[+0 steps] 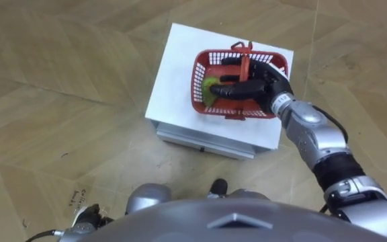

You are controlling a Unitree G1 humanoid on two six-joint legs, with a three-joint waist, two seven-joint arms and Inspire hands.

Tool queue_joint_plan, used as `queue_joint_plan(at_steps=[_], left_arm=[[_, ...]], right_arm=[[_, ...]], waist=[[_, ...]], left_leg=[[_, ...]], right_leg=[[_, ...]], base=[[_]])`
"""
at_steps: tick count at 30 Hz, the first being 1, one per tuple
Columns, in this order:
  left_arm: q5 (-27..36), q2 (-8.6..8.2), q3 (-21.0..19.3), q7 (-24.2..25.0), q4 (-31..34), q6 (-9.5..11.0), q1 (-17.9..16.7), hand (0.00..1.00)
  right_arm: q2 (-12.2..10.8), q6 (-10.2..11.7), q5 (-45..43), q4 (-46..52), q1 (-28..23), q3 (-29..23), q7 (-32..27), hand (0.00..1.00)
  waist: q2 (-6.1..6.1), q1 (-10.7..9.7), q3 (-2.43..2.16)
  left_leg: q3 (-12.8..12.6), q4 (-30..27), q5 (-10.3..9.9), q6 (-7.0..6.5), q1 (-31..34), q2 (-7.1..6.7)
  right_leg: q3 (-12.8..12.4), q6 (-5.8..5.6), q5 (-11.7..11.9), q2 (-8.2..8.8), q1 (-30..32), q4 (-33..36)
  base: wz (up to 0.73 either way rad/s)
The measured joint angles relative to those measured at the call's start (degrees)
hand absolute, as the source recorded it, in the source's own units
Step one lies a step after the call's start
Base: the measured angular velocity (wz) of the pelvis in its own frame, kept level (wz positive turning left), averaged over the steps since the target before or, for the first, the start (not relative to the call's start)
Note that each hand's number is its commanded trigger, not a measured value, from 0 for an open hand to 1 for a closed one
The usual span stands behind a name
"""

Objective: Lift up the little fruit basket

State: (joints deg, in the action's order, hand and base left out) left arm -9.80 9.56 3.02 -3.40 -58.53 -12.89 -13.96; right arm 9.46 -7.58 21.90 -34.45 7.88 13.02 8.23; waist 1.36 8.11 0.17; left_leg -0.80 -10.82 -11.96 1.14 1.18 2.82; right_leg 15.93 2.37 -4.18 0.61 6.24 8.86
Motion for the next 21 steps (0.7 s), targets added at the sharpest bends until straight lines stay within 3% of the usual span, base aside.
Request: queue_joint_plan(at_steps=[12,21], left_arm=[[0.0,-0.02,0.3,0.2,-0.1,-0.4,0.3,0.0],[0.1,-0.18,1.6,0.2,-0.1,-0.5,0.5,0.0]], right_arm=[[-0.1,0.0,-2.1,-0.5,0.0,1.7,1.3,0.0],[-0.1,0.0,-2.1,-0.6,0.0,2.0,1.2,0.0]], waist=[[1.12,-0.2,0.16],[0.74,-0.3,0.4]], left_leg=[[-0.5,-0.1,0.0,-0.01,0.3,-0.3],[-0.5,-0.1,0.0,-0.01,0.2,-0.37]], right_leg=[[0.0,-0.47,-0.3,0.37,-0.1,0.0],[0.0,-0.56,-0.4,0.39,-0.2,0.0]], base=[[0.01],[0.0]])
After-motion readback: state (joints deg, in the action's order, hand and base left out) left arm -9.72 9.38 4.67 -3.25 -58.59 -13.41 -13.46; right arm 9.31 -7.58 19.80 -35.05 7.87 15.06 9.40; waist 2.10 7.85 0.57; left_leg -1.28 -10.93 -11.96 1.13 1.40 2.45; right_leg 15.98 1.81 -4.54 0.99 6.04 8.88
